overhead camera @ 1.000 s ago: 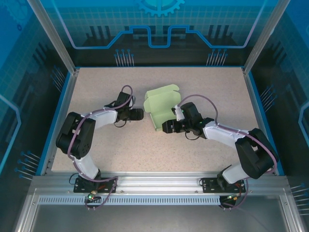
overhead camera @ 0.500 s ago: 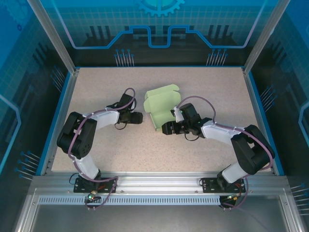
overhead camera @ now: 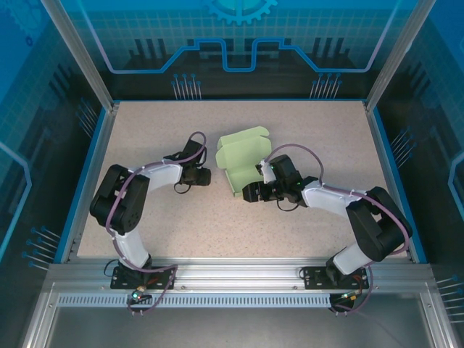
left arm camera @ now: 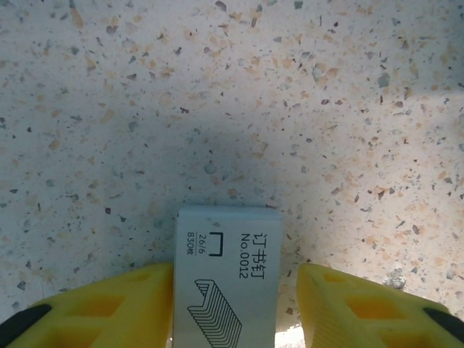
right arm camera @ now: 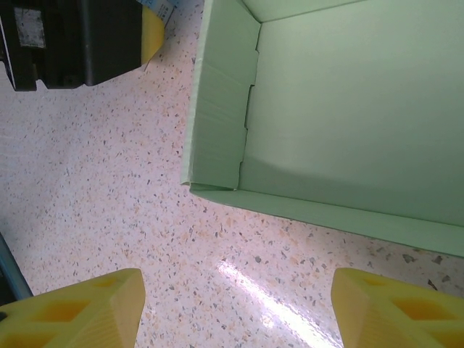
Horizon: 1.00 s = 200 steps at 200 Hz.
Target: Fold the paper box
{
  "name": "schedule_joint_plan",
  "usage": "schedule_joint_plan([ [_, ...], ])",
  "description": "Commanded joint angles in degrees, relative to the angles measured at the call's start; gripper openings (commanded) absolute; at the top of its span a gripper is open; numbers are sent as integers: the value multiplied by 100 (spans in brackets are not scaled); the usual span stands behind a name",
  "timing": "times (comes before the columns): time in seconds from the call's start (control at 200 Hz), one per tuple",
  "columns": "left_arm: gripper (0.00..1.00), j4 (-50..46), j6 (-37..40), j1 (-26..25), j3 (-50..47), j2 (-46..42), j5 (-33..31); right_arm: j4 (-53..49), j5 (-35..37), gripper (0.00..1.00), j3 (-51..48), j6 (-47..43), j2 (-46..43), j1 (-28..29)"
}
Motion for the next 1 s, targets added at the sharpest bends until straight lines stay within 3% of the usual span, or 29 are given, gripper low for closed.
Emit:
schedule_joint_plan([
  [0.0, 47, -211, 13, -58, 144, 82, -182, 46, -95, 70, -62, 21, 0, -56],
  [0.275, 38, -140, -28, -137, -130, -514, -450, -253, -1, 70, 51, -140, -234, -88],
  [0.505, 36, -30, -104, -581, -876, -2203, -714, -953, 76, 70, 268, -600, -760, -414],
  [0.675, 33, 648, -25, -1148, -1153, -3218, -8, -1315, 96, 70, 328, -880, -1210, -1034],
  [0.79, 33, 1016, 251, -1642, -818, -2938, 261, -1453, 34, 70, 264, -960, -1474, -1511],
  [0.996, 28, 485, 1034, -2353, 579, -1327, -251, -1759, 21, 70, -69, -1044, -2178, -2057],
])
